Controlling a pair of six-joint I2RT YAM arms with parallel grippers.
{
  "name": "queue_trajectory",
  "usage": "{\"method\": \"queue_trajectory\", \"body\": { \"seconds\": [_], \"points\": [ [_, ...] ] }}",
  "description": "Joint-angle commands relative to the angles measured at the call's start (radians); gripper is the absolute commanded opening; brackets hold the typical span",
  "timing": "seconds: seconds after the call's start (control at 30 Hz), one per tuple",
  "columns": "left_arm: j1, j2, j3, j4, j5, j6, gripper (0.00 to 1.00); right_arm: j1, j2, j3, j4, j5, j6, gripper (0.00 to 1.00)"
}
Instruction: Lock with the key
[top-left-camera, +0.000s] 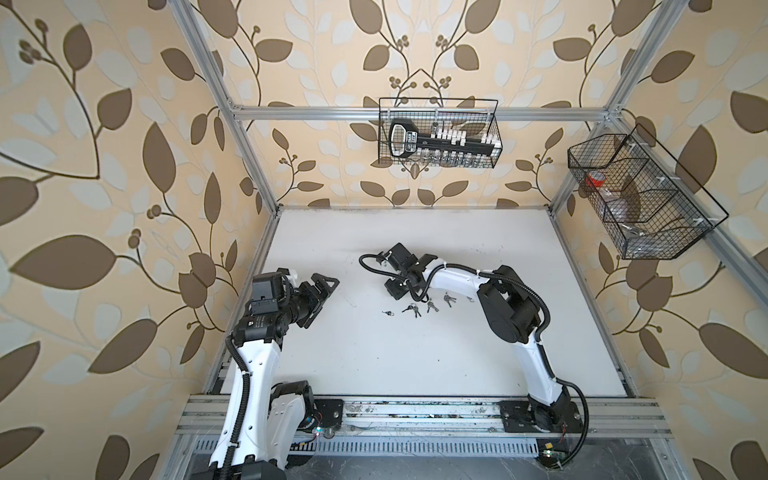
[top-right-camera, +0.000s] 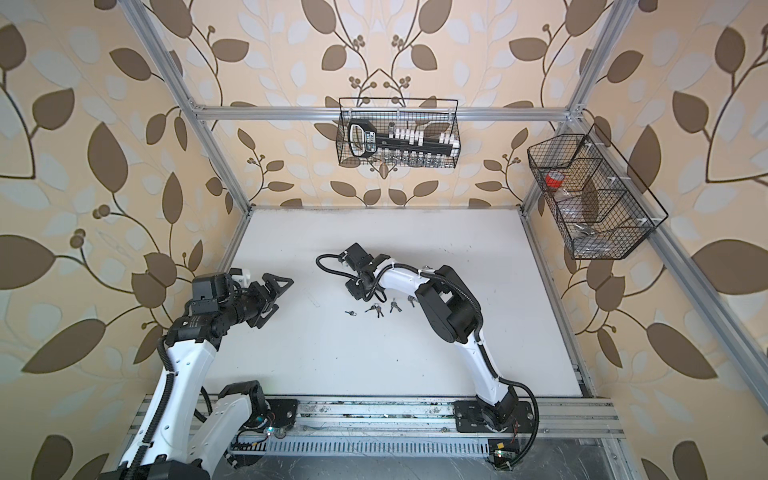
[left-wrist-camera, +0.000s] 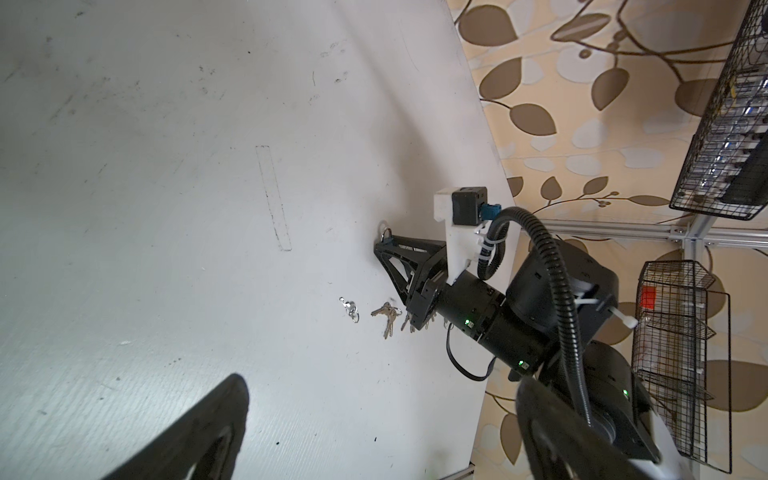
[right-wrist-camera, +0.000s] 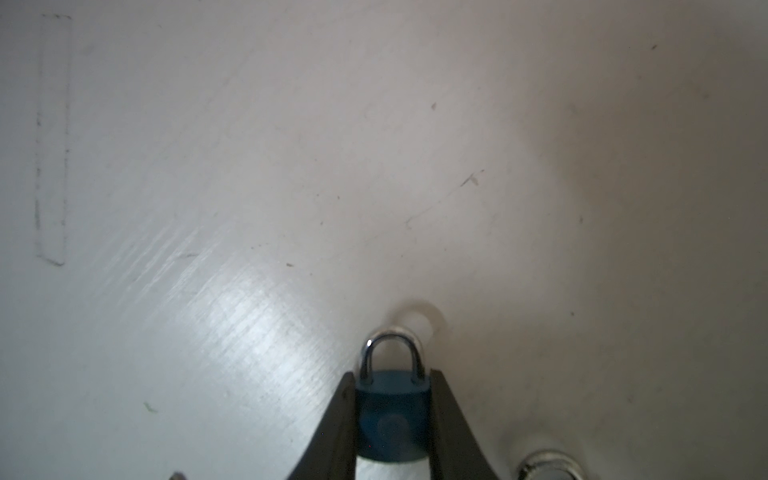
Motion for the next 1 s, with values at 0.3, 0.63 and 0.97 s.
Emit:
{"method": "queue_trajectory", "body": {
  "seconds": [0.3, 0.63, 0.97],
  "points": [
    [0.012, -0.042, 0.152, -0.086, 0.039, 0.133, 0.99, -0.009, -0.053, 0.074, -0.034, -0.043, -0.004, 0.52],
    [-0.226, -0.013, 0.196, 0.030, -0.230, 0.082, 0.99, -0.094, -0.540, -0.303, 0.156, -0.026, 0.059, 0.98],
    [-0.369, 0.018, 0.053, 0.413, -0.580, 0.183, 0.99, -0.284, -0.994, -0.842, 0.572, 0.385, 0.195, 0.99]
  ]
}}
